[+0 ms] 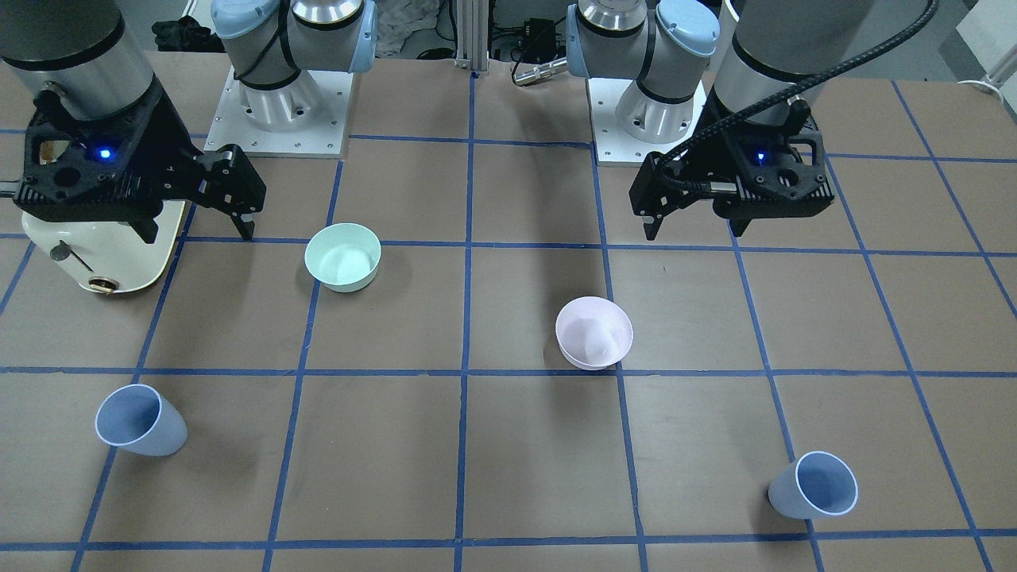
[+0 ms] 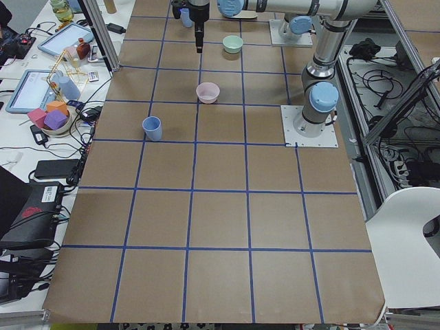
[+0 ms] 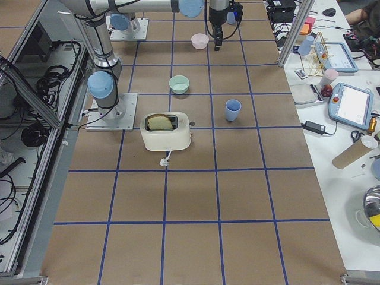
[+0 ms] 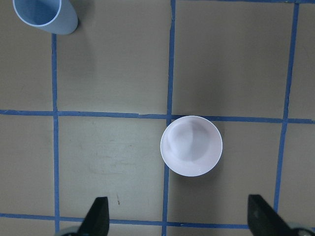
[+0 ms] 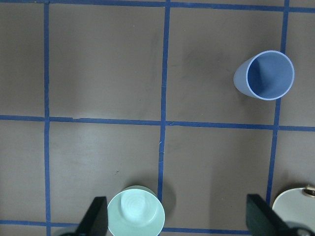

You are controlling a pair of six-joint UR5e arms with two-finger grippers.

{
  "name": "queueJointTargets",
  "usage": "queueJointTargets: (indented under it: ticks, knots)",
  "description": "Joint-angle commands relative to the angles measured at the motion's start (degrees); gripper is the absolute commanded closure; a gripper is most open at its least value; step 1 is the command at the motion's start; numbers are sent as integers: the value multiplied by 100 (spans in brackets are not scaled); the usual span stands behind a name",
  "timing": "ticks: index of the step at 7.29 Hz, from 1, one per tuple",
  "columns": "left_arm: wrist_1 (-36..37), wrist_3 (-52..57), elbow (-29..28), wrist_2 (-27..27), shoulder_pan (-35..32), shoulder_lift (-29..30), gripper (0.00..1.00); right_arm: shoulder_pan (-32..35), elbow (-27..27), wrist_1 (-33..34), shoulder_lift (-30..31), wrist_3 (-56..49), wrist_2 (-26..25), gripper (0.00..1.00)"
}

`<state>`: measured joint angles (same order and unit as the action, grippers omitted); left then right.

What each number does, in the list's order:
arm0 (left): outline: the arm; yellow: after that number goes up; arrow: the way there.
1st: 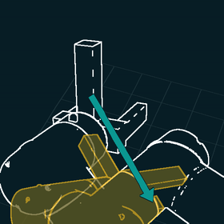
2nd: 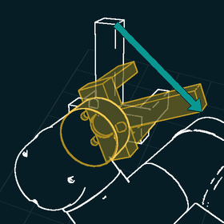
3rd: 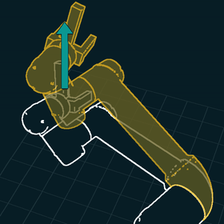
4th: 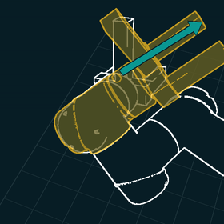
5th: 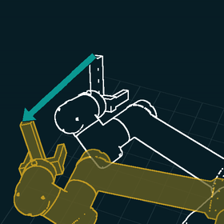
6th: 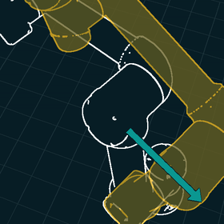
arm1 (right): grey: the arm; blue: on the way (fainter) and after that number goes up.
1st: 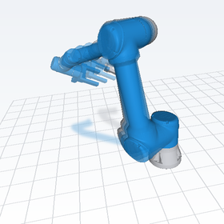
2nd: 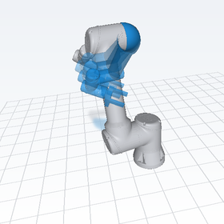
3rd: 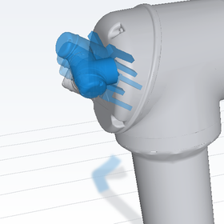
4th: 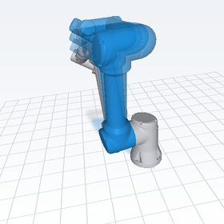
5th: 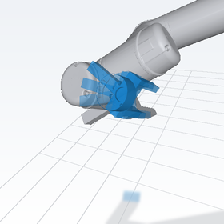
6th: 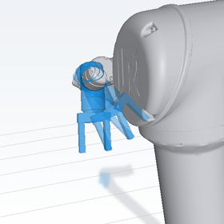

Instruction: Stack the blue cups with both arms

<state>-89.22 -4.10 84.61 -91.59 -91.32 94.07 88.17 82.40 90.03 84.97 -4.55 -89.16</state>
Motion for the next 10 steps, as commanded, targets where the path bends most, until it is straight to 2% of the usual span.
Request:
queueJointTargets:
  ticks: [1,4,6,8,10]
  knots:
    - [1,6,-6,9,0,24,0,7,-4,6,2,-2,-4,0]
    - [10,6,20,-17,18,41,0,-11,22,-3,-7,-2,-4,0]
    - [533,459,107,-17,192,356,0,-28,22,14,-16,-11,-22,0]
    - [1236,656,-6,-26,491,1180,0,-37,22,15,-16,-2,-31,0]
    - [1625,709,-50,-78,1008,1963,0,-37,22,15,-16,6,-22,0]
